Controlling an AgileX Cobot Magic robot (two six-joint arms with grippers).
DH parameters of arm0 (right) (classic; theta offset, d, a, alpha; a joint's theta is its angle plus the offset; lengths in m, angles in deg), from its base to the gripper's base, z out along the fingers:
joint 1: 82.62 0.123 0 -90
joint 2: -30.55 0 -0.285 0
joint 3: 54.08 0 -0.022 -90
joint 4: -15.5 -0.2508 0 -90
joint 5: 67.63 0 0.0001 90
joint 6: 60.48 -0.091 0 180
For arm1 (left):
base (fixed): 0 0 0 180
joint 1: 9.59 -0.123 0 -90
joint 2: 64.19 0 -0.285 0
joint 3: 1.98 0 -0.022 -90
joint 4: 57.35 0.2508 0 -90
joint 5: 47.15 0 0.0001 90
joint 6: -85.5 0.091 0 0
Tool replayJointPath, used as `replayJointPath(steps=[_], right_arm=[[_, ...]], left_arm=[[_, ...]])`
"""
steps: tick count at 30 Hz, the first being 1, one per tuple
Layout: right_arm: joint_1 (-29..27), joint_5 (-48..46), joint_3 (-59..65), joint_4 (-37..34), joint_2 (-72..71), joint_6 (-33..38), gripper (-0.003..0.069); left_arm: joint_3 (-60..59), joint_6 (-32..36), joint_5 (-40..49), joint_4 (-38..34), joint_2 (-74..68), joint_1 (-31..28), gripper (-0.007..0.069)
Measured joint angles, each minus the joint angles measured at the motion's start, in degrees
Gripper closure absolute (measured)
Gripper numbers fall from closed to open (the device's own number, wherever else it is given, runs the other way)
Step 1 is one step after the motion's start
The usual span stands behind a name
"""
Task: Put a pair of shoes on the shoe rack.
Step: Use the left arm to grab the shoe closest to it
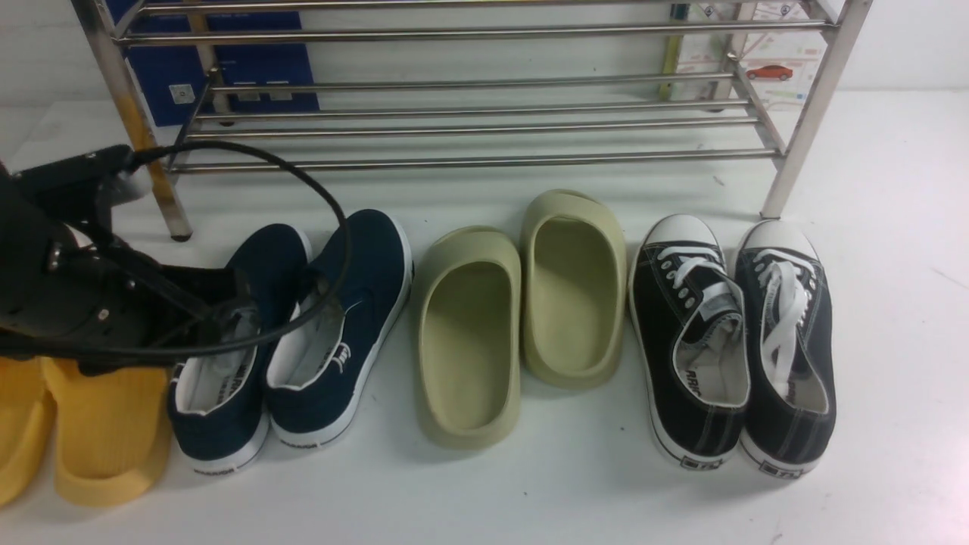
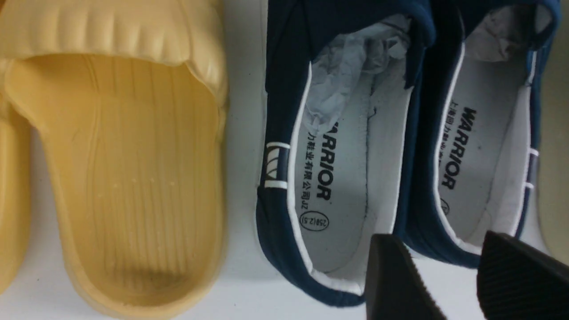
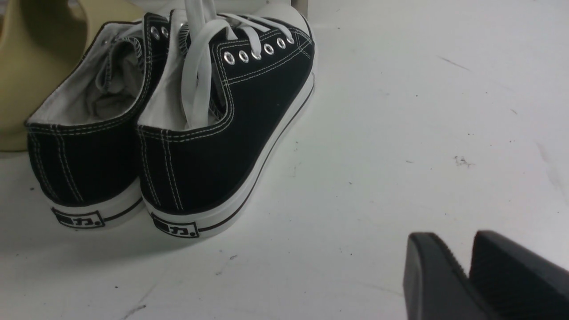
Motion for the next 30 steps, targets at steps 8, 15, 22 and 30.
replayJointPath(steps=[8,15,22,30], right_arm=[[0.0,0.0,0.0,0.0,0.0,0.0,0.0475],[0.0,0.0,0.0,0.0,0.0,0.0,0.0475],[0.0,0.0,0.0,0.0,0.0,0.0,0.0473],[0.0,0.0,0.0,0.0,0.0,0.0,0.0457]], left_arm=[[0.2,-1.0,-2.9,1.6,-7.3,0.0,0.0265],[1.1,0.2,-1.6,1.3,-8.0,0.0,0.0264],[3.3,-7.2,2.7,9.3,-7.4,0.0,0.0264],[3.3,-11.0,1.5,12.3,-15.2,0.0,0.0264]])
